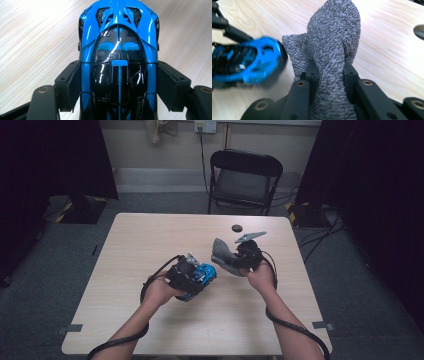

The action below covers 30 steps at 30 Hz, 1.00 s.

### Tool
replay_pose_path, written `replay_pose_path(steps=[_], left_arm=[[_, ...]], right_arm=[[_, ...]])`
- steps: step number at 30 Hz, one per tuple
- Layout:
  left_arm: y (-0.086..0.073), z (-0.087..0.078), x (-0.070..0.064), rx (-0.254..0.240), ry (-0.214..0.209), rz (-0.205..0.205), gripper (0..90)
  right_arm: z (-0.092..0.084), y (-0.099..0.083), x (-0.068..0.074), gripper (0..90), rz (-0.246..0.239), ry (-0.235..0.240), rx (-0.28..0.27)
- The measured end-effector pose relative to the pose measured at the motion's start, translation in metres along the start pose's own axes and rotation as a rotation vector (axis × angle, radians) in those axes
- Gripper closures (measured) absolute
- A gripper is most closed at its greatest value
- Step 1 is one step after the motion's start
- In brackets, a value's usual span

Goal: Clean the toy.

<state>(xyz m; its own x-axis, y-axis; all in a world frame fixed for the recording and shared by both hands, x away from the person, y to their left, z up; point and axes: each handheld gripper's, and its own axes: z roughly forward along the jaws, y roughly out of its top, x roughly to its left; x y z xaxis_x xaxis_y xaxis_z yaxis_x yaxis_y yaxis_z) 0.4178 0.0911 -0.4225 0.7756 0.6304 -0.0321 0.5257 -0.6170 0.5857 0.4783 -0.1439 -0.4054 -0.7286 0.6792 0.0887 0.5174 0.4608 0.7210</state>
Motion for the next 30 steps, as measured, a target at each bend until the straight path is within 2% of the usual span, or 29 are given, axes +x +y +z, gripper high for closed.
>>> replay_pose_path(steps=[6, 9, 12, 15, 21, 30], left_arm=[[0.004, 0.006, -0.012, 0.009, -0.033, 0.031, 28.2], [0.005, 0.009, -0.014, 0.015, -0.032, 0.032, 28.2], [0.005, 0.009, -0.012, 0.027, -0.028, 0.043, 28.2], [0.003, 0.009, -0.008, 0.029, -0.028, 0.028, 28.2], [0.002, 0.009, -0.003, 0.034, -0.013, 0.024, 28.2], [0.001, 0.009, 0.003, 0.035, -0.001, 0.0, 28.2]], right_arm=[[0.01, 0.012, 0.008, 73.5, -0.027, 0.012, 0.022], [0.017, 0.014, 0.014, 73.5, -0.051, 0.034, 0.041], [0.022, 0.014, 0.019, 73.5, -0.075, 0.046, 0.066], [0.023, 0.013, 0.019, 73.5, -0.078, 0.058, 0.072], [0.022, 0.009, 0.018, 73.5, -0.095, 0.058, 0.087], [0.02, 0.002, 0.014, 73.4, -0.076, 0.055, 0.083]])
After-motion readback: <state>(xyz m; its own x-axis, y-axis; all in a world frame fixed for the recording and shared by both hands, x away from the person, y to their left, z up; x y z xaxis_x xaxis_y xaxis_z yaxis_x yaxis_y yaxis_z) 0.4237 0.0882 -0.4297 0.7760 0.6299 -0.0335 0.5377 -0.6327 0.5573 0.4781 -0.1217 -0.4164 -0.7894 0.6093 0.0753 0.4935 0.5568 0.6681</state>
